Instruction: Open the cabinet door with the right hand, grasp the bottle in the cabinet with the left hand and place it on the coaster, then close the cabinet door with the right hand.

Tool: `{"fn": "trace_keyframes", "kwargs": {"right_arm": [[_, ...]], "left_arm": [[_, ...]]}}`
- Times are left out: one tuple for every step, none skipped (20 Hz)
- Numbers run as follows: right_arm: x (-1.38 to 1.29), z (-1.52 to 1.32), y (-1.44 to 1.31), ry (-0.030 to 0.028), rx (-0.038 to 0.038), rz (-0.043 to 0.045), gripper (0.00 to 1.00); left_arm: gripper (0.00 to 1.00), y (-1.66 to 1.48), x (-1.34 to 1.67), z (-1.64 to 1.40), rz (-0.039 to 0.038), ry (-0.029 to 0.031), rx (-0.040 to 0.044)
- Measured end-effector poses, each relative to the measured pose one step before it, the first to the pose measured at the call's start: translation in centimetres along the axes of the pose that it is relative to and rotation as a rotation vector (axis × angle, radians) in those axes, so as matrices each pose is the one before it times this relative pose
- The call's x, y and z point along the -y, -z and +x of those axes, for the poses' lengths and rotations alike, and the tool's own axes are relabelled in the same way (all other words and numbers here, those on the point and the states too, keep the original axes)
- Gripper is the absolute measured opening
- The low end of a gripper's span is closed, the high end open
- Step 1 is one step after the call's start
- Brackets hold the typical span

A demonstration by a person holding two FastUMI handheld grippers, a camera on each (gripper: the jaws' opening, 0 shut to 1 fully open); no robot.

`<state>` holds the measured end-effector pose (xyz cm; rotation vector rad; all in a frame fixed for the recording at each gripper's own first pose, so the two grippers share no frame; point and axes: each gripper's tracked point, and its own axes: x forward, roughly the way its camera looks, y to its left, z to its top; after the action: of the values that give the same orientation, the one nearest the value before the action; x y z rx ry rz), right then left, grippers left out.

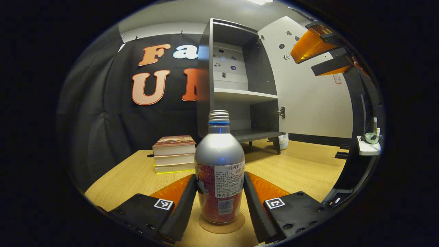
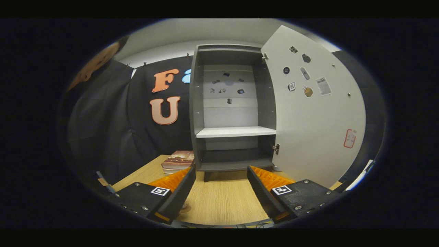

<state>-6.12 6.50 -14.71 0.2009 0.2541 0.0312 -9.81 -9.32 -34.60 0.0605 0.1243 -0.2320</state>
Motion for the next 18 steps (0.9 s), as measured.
{"fn": "trace_keyframes", "kwargs": {"right_arm": [[-0.35, 0.193, 0.033, -0.00643, -0.00355, 0.00165, 0.93], [-0.274, 0.175, -0.089, -0.00639, -0.00337, -0.00213, 0.93], [-0.262, 0.244, 0.013, -0.00677, -0.00348, -0.00249, 0.93], [-0.194, 0.203, 0.073, -0.00453, -0.00319, -0.00267, 0.93], [-0.043, 0.116, -0.018, -0.00148, -0.0014, -0.00394, 0.93], [-0.051, 0.044, -0.079, -0.00115, -0.00147, -0.00391, 0.93], [-0.137, 0.08, 0.146, -0.00187, -0.0058, -0.00189, 0.93], [-0.194, 0.088, 0.127, -0.00131, -0.00516, 0.00097, 0.93], [-0.155, 0.063, 0.127, -0.00312, -0.00594, 0.00253, 0.93], [-0.294, 0.025, -0.008, -0.00354, -0.00264, 0.00223, 0.93], [-0.186, 0.085, -0.023, -0.00264, -0.00039, -0.00051, 0.93], [-0.137, -0.003, 0.009, -0.00171, 0.00005, -0.0034, 0.93], [-0.086, 0.011, 0.026, -0.00085, -0.00294, -0.00539, 0.93], [-0.132, 0.036, 0.007, -0.00061, -0.00282, -0.0057, 0.93], [-0.081, -0.145, -0.117, -0.00074, -0.00029, -0.00375, 0.93], [-0.134, -0.169, -0.211, -0.00196, 0.00049, -0.00072, 0.93], [-0.069, -0.14, -0.067, -0.0002, 0.00166, -0.00042, 0.93], [-0.015, -0.161, -0.219, 0.00216, 0.00232, -0.00233, 0.93]], "left_arm": [[0.82, 0.223, -0.134, 0.039, 0.00309, -0.0045, -0.00158], [0.82, 0.325, -0.062, 0.083, 0.00102, -0.00161, -0.00468], [0.82, 0.456, -0.165, 0.03, -0.00261, -0.00195, -0.00904], [0.82, 0.625, -0.101, -0.08, -0.0089, -0.00492, -0.0173], [0.82, -0.439, -0.146, -0.284, -0.00891, -0.00077, 0.02126], [0.82, -0.009, 0.157, -0.207, -0.00215, 0.00417, -0.00168], [0.82, 0.217, 0.189, -0.076, 0.00363, -0.00247, -0.0009], [0.82, -0.128, 0.106, 0.066, 0.00501, 0.00116, 0.00507], [0.84, 0.157, 0.079, -0.021, 0.00848, 0.00132, -0.00613], [0.84, -0.215, 0.182, -0.04, 0.00617, 0.00215, 0.00152], [0.85, 0.101, -0.023, -0.059, 0.00752, 0.00059, -0.00588], [0.85, 0.012, 0.02, -0.101, 0.00068, 0.00066, 0.00005], [0.86, 0.099, -0.116, 0.01, 0.00274, -0.00329, -0.00508], [0.86, -0.064, -0.096, 0.071, 0.00014, -0.00384, -0.00401], [0.86, -0.044, -0.049, 0.031, -0.00301, -0.00129, -0.002], [0.87, 0.06, -0.11, 0.036, -0.0088, -0.00211, -0.00447], [0.87, 0.012, -0.221, 0.059, -0.01124, -0.00318, -0.00376], [0.87, -0.098, -0.177, 0.051, -0.01349, -0.00346, -0.00444]]}}
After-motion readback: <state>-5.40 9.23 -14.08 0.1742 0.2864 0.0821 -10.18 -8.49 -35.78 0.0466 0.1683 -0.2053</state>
